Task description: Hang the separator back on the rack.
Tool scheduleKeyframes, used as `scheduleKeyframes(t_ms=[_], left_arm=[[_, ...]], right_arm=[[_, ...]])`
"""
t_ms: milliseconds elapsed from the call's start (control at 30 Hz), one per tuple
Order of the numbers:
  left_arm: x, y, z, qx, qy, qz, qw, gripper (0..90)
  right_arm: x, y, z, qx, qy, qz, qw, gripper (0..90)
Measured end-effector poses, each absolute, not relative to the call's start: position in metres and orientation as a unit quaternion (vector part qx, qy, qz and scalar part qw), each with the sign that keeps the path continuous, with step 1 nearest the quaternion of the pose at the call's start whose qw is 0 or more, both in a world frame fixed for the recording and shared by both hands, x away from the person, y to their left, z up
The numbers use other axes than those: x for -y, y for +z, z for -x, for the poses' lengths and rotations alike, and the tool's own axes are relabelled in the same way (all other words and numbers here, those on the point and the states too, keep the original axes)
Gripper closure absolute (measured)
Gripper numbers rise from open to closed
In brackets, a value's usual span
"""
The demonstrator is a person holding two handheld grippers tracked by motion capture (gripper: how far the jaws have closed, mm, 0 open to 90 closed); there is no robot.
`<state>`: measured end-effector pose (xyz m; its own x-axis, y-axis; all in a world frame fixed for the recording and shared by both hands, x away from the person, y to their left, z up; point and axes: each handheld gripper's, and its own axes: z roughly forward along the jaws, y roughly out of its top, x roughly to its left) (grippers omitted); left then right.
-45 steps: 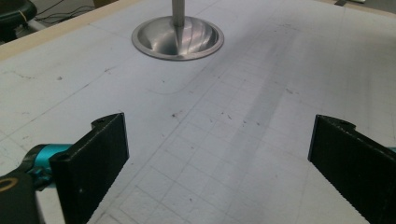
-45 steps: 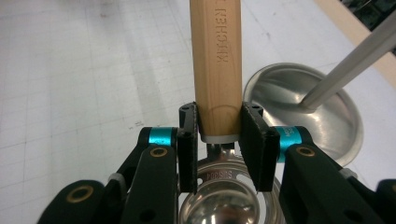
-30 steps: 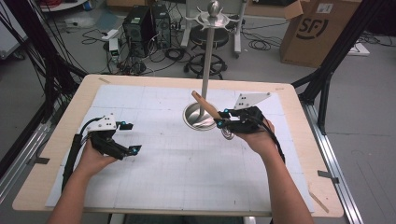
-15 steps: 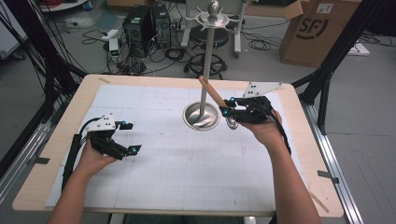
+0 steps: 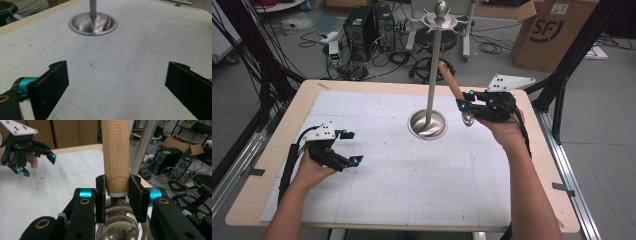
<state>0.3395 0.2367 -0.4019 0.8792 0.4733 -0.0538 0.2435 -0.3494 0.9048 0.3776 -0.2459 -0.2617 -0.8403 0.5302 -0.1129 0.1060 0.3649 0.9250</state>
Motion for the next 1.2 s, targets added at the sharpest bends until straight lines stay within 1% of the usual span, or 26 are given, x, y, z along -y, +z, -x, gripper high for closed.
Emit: scheduleKeyframes(t_ms=[633,933,1200], left_arm=[[-0.234,-0.403,-0.339,-0.218,0.107,-0.817,0.523,5.7],[-0.236,-0.403,-0.340,-0.220,0.106,-0.816,0.524,5.7],[-0.236,-0.403,-0.339,-0.218,0.107,-0.818,0.522,5.7]], right_arm=[[0.264,-0.224,-0.374,-0.764,0.554,-0.224,0.242,68.9],[0.263,-0.210,-0.381,-0.760,0.551,-0.236,0.251,68.9],[0.256,-0.207,-0.385,-0.767,0.535,-0.239,0.262,68.9]])
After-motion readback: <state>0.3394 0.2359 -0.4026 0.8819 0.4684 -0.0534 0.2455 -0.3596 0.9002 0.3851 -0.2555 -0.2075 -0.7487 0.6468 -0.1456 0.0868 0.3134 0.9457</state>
